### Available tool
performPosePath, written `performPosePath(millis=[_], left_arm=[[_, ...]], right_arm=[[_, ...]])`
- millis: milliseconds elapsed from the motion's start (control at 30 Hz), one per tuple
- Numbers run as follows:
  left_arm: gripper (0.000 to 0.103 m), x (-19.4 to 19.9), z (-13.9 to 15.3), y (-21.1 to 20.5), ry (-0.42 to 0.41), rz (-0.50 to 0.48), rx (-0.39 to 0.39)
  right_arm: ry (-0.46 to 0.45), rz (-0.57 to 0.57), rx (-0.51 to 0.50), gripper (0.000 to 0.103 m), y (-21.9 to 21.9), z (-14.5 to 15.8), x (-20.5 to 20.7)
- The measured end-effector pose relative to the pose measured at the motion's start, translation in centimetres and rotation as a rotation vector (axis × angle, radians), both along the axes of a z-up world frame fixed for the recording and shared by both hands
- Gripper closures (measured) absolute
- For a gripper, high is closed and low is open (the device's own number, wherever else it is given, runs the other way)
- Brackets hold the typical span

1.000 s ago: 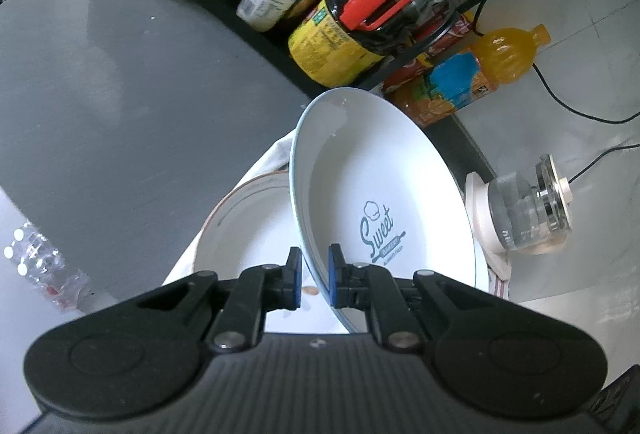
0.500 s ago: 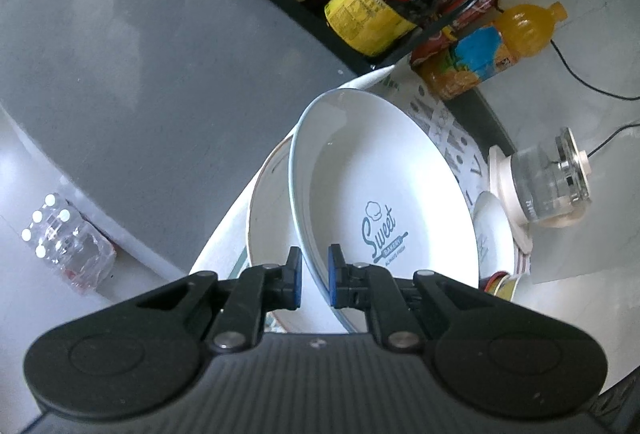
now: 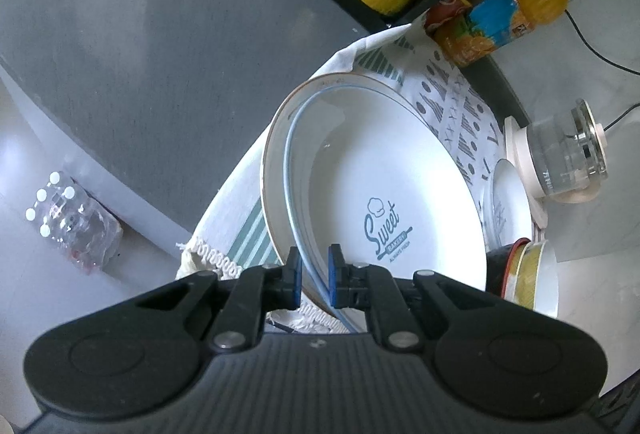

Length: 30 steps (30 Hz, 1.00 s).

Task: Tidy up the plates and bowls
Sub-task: 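Lift the 'Sweet' plate with both tools and carry it beside the bowl stack, then lower the 'Sweet' plate flat onto the cloth and open both tools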

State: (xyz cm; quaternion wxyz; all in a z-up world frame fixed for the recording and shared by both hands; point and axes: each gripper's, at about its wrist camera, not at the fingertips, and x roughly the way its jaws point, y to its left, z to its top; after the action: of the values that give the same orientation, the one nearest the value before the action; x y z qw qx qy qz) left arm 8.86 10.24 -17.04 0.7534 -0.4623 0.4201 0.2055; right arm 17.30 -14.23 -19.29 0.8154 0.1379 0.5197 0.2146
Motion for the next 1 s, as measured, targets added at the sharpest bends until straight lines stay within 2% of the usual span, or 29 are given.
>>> performPosePath(millis=[200, 500, 567, 667, 767, 1000], left_arm=[[0.093, 0.6, -0.3, 0.0, 0.018, -0.006, 0.003], [0.092, 2.4, 0.3, 0.1, 0.106, -0.057, 0.043], [0.089, 2.3, 0.7, 0.4, 0.117, -0.055, 0.046], [0.082, 2.1, 1.8, 0.8, 0.111, -0.050, 0.091], [0.081, 1.8, 2.4, 1.2, 0.106, -0.046, 0.119], [0.080, 0.9, 1.2, 1.4, 0.131, -0.012, 0.096]], right_arm=[[0.014, -0.008, -0.007, 0.091, 0.0, -0.4, 0.3], [0.014, -0.011, -0.005, 0.091, 0.4, -0.6, 0.8], [0.008, -0.015, -0.006, 0.091, 0.5, -0.5, 1.0], [0.014, -0.027, -0.004, 0.091, 0.6, -0.6, 1.2], [0.012, -0.033, -0.011, 0.092, 0.7, -0.7, 1.1], [0.012, -0.030, -0.015, 0.092, 0.9, -0.8, 0.9]])
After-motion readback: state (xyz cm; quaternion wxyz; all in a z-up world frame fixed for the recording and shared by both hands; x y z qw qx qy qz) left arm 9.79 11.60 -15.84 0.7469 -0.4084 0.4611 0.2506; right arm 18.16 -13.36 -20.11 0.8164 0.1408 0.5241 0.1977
